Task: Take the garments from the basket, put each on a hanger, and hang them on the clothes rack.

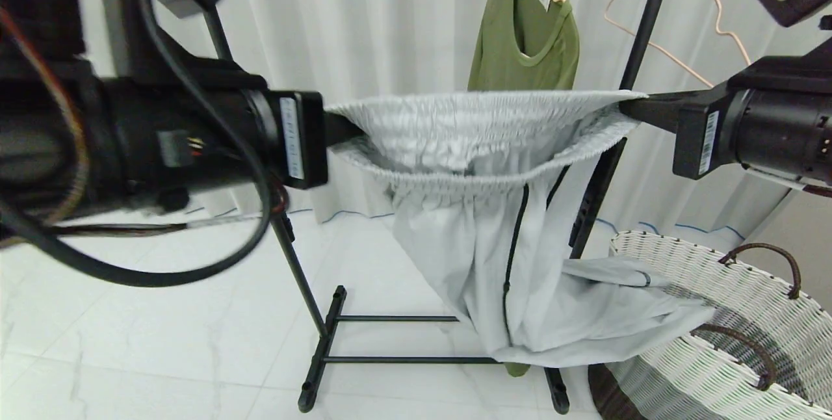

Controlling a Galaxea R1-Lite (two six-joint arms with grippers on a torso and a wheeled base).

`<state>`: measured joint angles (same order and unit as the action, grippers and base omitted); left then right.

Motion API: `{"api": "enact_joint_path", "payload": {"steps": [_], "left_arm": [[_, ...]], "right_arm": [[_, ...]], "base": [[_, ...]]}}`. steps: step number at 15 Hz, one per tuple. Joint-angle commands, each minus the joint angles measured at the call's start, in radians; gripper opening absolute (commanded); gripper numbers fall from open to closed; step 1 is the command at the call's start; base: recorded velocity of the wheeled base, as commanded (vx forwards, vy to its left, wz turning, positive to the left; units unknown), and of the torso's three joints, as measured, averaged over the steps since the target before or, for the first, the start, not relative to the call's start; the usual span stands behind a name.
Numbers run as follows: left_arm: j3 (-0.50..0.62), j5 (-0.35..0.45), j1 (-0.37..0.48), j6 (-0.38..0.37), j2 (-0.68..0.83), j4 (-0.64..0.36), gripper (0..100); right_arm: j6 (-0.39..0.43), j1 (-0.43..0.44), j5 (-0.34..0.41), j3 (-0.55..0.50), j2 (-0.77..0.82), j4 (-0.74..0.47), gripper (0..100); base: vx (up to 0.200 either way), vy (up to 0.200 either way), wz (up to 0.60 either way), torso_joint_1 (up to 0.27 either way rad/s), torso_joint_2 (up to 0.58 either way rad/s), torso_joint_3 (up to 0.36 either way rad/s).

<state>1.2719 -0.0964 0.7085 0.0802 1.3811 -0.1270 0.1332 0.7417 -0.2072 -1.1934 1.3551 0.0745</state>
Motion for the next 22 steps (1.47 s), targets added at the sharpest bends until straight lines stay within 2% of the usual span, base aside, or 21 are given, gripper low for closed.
{"api": "enact_joint_path", "payload": {"steps": [1,2,3,7,10,13,15,17,19,20,22], "left_arm": [[0.119,-0.005,-0.021,-0.063,-0.093,-0.118,0],[0.185,-0.005,-0.020,-0.139,-0.102,-0.244,0],[0.218,-0.008,-0.020,-0.177,-0.100,-0.299,0],[0.261,-0.057,0.014,-0.280,-0.088,-0.309,0],[0.256,-0.071,0.019,-0.327,-0.088,-0.298,0],[0.256,-0.088,0.031,-0.350,-0.068,-0.209,0],[0.257,-0.098,0.032,-0.384,-0.020,-0.075,0],[0.262,-0.098,0.042,-0.401,0.035,0.049,0],[0.267,-0.100,0.048,-0.402,0.073,0.130,0],[0.274,-0.100,0.049,-0.401,0.087,0.152,0],[0.282,-0.098,0.049,-0.401,0.092,0.153,0]], "right_arm": [[0.016,-0.044,0.000,-0.009,-0.036,-0.009,0],[0.032,-0.082,0.002,-0.041,-0.054,-0.039,0],[0.034,-0.096,0.009,-0.078,-0.059,-0.065,0],[0.066,-0.099,0.048,-0.247,-0.036,-0.145,0],[0.111,-0.097,0.100,-0.319,-0.040,-0.263,0],[0.134,-0.094,0.123,-0.425,-0.063,-0.475,0],[0.134,-0.091,0.212,-0.508,-0.096,-0.653,0],[0.132,-0.070,0.338,-0.552,-0.133,-0.812,0],[0.129,0.005,0.411,-0.543,-0.160,-0.907,0],[0.125,0.077,0.417,-0.531,-0.165,-0.930,0],[0.102,0.150,0.416,-0.519,-0.160,-0.929,0]], "base": [[0.000,0.000,0.00,0.000,0.00,0.000],[0.000,0.000,0.00,0.000,0.00,0.000],[0.000,0.000,0.00,0.000,0.00,0.000],[0.000,0.000,0.00,0.000,0.00,0.000],[0.000,0.000,0.00,0.000,0.00,0.000],[0.000,0.000,0.00,0.000,0.00,0.000],[0.000,0.000,0.00,0.000,0.00,0.000],[0.000,0.000,0.00,0.000,0.00,0.000],[0.000,0.000,0.00,0.000,0.00,0.000],[0.000,0.000,0.00,0.000,0.00,0.000],[0.000,0.000,0.00,0.000,0.00,0.000]]}}
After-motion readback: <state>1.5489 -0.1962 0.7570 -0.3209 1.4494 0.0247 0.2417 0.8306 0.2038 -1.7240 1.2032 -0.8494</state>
